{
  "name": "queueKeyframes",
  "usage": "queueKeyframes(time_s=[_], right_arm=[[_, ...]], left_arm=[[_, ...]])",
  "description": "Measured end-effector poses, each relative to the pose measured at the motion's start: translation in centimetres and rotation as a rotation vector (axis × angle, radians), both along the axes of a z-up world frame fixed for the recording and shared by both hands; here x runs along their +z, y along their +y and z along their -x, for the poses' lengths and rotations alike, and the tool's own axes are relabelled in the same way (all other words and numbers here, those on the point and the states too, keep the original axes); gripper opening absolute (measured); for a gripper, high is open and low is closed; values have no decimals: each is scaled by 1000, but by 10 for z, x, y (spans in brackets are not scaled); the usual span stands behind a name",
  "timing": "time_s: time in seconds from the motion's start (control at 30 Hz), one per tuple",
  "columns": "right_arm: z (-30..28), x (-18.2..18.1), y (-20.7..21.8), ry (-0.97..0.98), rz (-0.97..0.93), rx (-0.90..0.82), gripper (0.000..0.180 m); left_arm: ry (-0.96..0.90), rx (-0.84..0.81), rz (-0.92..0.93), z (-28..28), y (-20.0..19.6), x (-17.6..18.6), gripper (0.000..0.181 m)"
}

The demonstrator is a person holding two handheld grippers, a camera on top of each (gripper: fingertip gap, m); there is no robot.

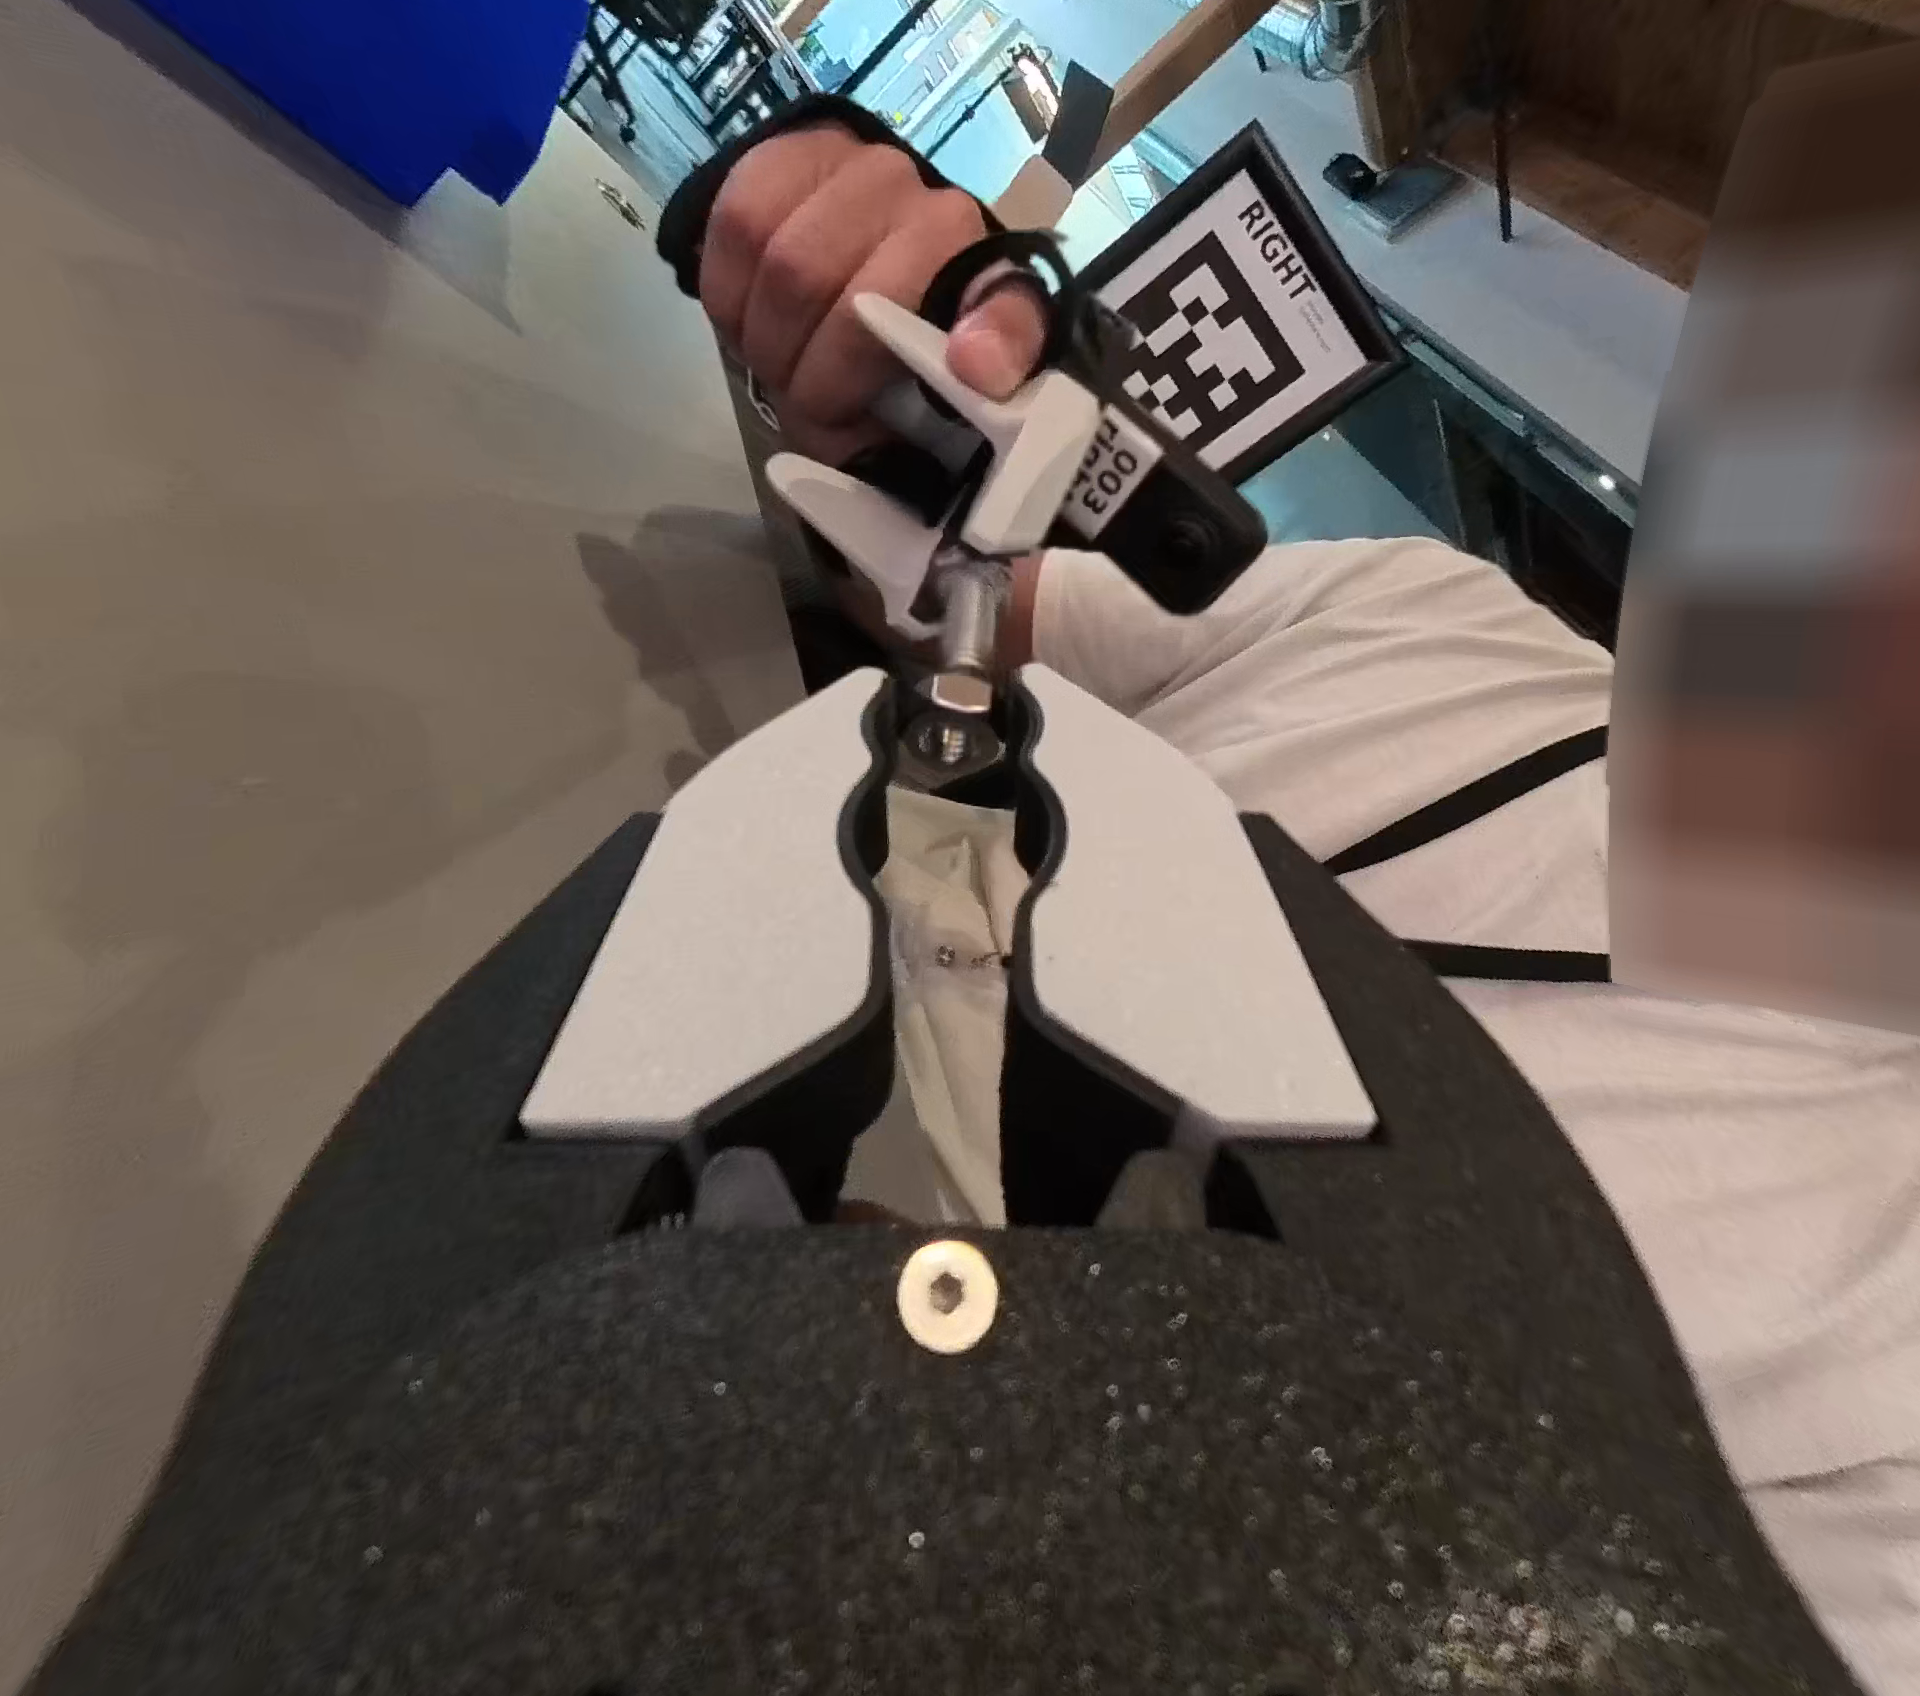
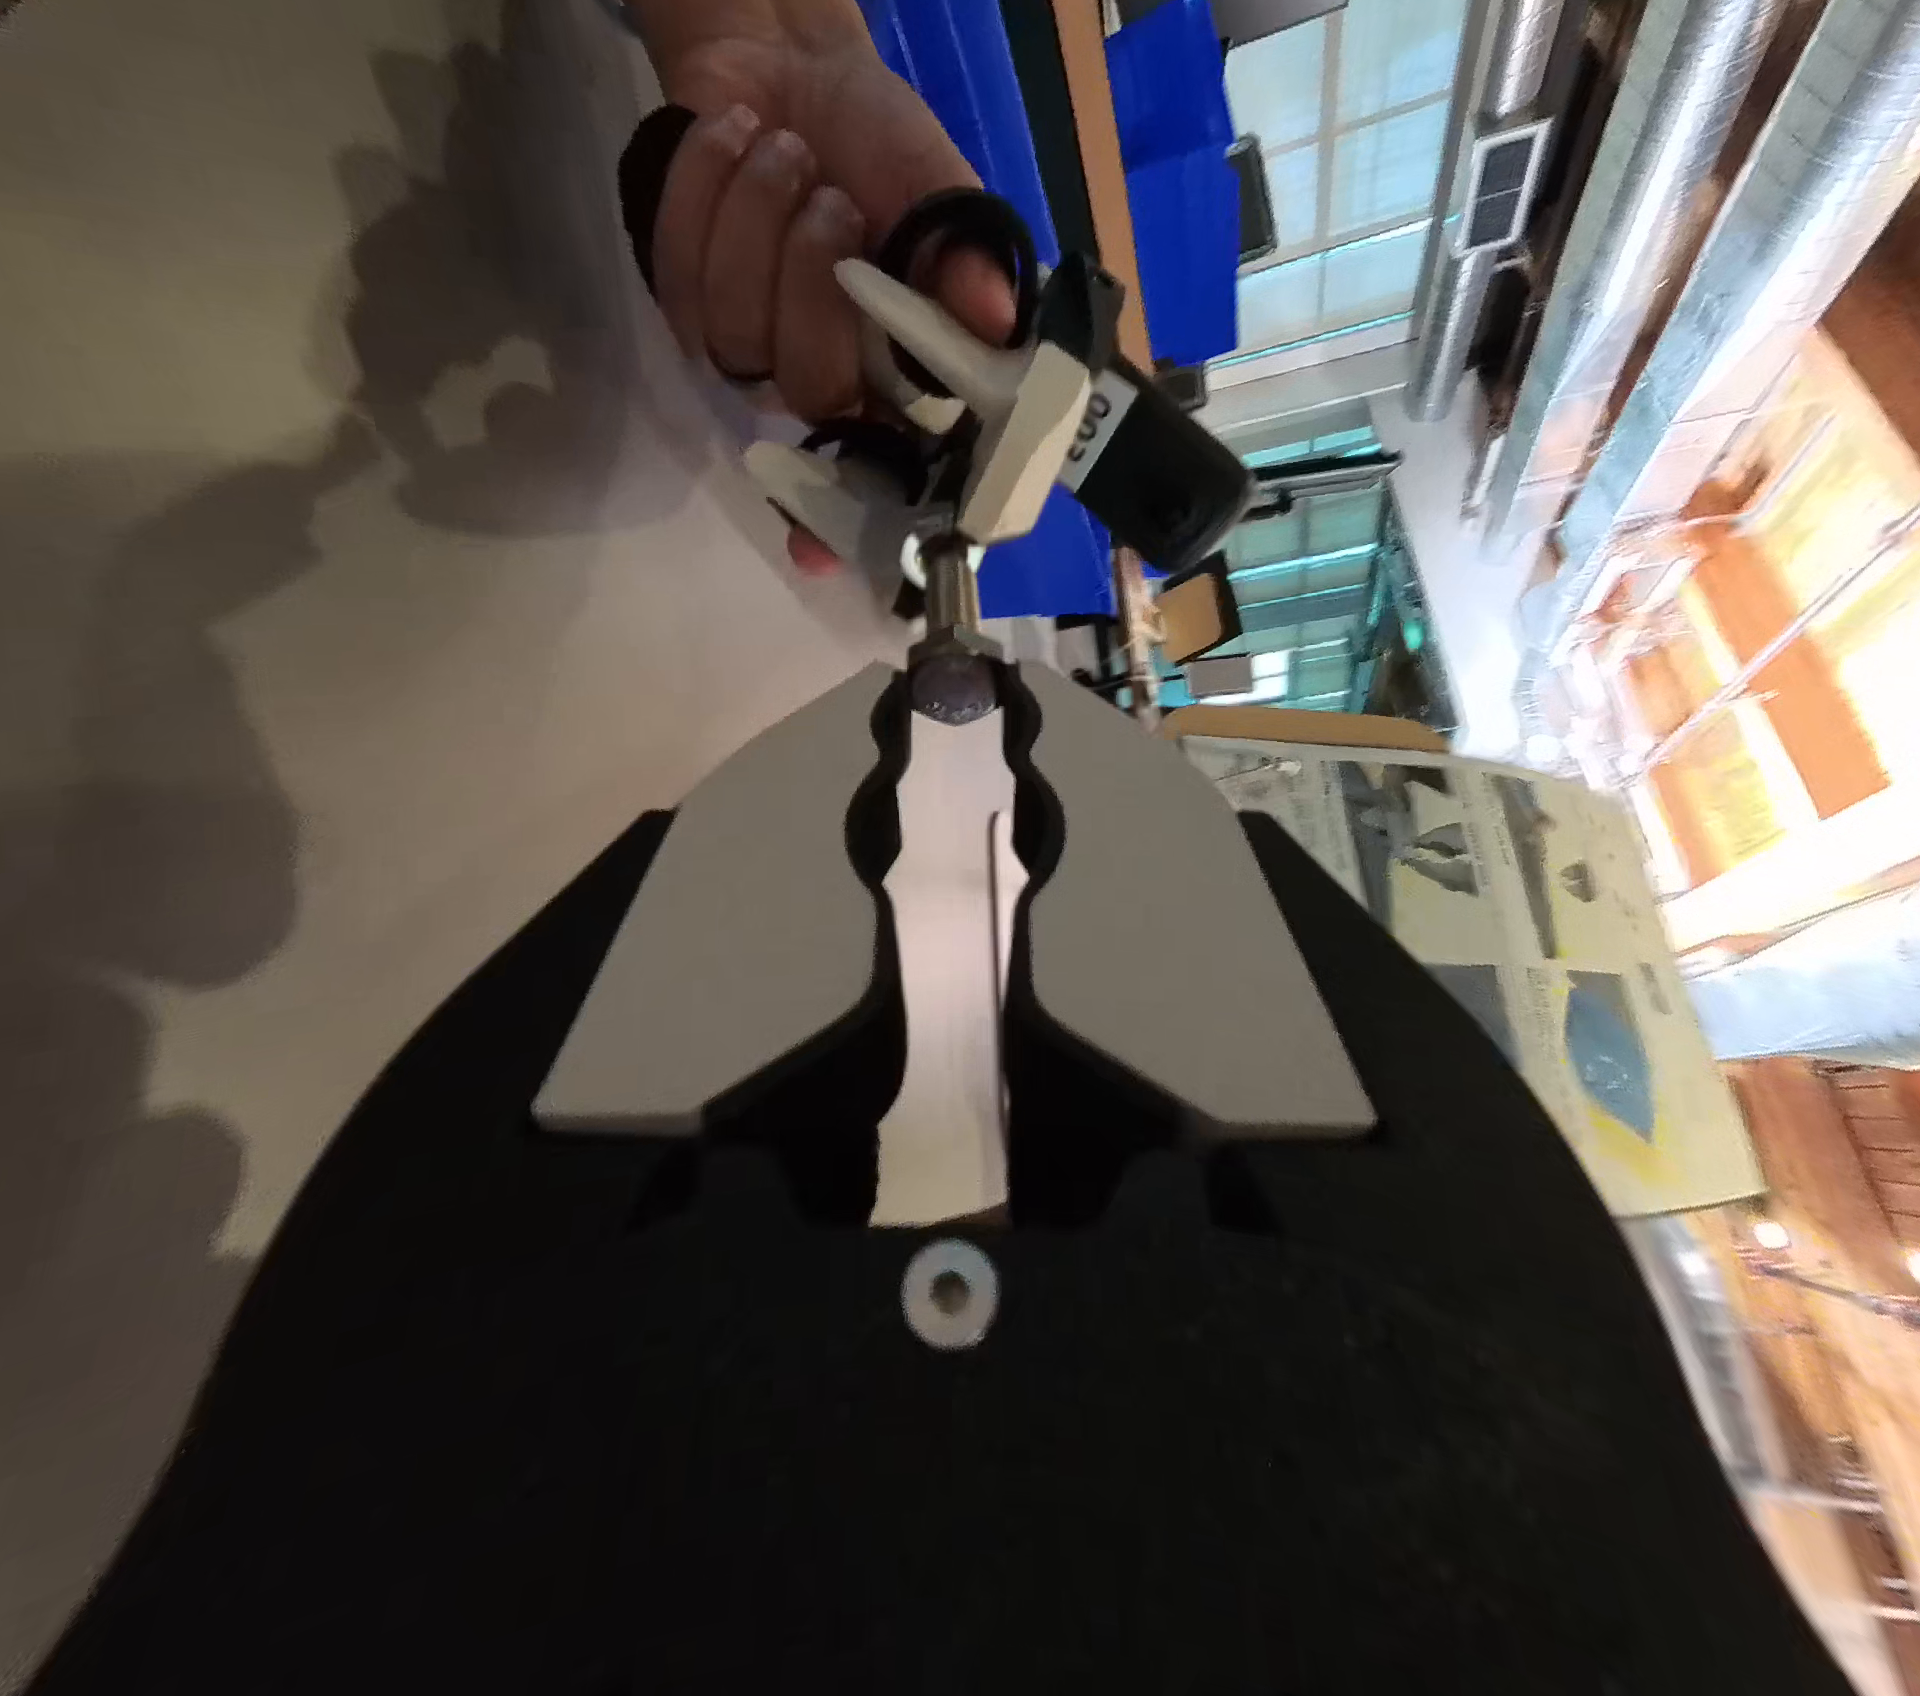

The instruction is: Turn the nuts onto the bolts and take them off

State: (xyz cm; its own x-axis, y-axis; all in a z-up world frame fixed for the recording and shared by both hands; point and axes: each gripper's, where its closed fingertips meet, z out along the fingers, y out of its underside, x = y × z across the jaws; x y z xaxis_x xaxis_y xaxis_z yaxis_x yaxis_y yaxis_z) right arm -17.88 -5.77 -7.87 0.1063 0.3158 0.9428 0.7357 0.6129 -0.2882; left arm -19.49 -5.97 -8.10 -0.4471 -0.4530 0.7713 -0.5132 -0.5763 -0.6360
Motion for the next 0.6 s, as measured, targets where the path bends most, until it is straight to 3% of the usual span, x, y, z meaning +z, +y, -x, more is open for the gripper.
queueKeyframes(time_s=[0.1, 0.17, 0.33, 0.47, 0.6], right_arm=[[-6, 5, 8, 142, 152, -28, 17], [-15, 7, 23, 316, 339, -97, 17], [-26, 3, 59, 840, 852, -180, 17], [-38, -18, 81, 1082, 965, -289, 17], [-43, -27, 86, 1100, 957, -353, 17]], left_arm=[[-15, 71, -109, 0, 9, -2, 19], [-36, 205, -284, -6, 24, -4, 19], [-17, 869, -875, -3, 110, 5, 19], [192, 1327, -1175, 36, 168, 5, 19], [278, 1286, -1067, 34, 169, -18, 20]])
